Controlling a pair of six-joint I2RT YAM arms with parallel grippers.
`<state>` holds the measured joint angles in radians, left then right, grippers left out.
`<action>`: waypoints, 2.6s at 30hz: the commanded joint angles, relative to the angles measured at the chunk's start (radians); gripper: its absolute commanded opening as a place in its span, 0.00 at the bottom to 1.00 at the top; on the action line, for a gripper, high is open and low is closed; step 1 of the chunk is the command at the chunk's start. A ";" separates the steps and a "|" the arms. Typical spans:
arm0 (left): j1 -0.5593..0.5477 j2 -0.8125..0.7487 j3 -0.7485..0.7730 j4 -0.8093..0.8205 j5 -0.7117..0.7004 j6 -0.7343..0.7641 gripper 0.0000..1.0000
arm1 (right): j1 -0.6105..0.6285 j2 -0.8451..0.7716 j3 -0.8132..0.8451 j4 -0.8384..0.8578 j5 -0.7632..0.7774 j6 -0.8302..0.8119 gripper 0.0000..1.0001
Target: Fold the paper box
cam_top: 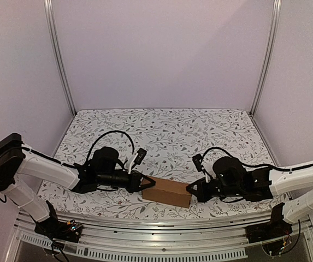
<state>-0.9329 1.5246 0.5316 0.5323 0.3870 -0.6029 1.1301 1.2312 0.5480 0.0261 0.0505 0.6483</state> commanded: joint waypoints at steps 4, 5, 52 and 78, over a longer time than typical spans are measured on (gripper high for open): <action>0.003 0.024 -0.012 -0.142 -0.036 0.014 0.00 | 0.028 0.077 -0.010 -0.055 0.021 0.007 0.00; 0.003 0.024 -0.012 -0.145 -0.036 0.014 0.00 | 0.027 0.069 -0.002 -0.068 0.029 0.003 0.00; 0.135 0.150 0.557 -0.708 -0.198 0.150 0.00 | 0.255 0.348 0.276 -0.205 0.094 -0.316 0.00; 0.175 0.259 0.501 -0.734 -0.051 0.128 0.00 | 0.123 0.405 0.346 -0.305 0.299 -0.264 0.00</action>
<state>-0.7681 1.8282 1.0824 -0.1982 0.3073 -0.4644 1.2995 1.6115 0.8425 -0.2775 0.3244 0.3763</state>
